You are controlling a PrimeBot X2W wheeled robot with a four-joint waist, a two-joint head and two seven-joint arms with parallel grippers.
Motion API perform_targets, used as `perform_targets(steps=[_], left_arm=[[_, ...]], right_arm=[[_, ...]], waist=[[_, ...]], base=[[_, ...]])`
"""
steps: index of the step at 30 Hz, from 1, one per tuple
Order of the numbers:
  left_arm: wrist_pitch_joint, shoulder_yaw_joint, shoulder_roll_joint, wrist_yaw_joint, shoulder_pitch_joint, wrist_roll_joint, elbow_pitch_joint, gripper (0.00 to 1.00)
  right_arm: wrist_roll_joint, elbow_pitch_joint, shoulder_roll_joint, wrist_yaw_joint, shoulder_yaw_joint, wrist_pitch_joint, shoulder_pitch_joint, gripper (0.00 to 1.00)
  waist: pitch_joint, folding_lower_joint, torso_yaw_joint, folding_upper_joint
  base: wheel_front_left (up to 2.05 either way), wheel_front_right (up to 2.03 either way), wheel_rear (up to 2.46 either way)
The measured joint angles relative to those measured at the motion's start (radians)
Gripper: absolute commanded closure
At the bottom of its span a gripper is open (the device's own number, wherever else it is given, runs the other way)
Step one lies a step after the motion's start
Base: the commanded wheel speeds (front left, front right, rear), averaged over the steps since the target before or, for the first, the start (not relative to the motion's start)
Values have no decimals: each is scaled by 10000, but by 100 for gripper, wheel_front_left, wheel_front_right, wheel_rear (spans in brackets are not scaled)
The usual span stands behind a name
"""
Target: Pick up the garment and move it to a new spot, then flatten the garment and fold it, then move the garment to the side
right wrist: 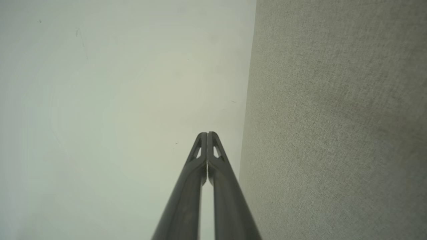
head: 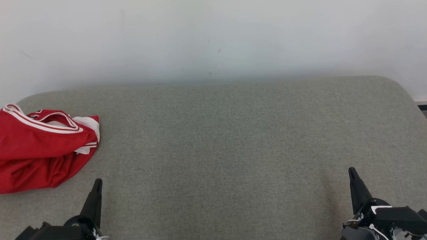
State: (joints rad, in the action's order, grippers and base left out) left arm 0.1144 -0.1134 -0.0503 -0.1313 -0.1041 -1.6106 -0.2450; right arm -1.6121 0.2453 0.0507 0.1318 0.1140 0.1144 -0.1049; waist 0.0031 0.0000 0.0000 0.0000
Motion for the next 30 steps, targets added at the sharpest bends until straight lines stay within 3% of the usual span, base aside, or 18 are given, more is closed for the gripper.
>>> perform_targets(steps=[6,7,20,30], left_arm=[[0,0,0,0,0,0,0,100],[0,0,0,0,0,0,0,0],[-372,111,84,6,430,234,-286,0],[-817,125,81,4,427,1666,88,0]], right_arm=[[0,0,0,0,0,0,0,100],[0,0,0,0,0,0,0,0],[343,230,-44,0,-276,-364,447,0],[1812,-148,-44,0,-535,-813,467,0]], waist=[[0,0,0,0],[0,0,0,0],[14,0,6,0],[28,0,7,0]], base=[[0,0,0],[0,0,0],[0,0,0],[0,0,0]])
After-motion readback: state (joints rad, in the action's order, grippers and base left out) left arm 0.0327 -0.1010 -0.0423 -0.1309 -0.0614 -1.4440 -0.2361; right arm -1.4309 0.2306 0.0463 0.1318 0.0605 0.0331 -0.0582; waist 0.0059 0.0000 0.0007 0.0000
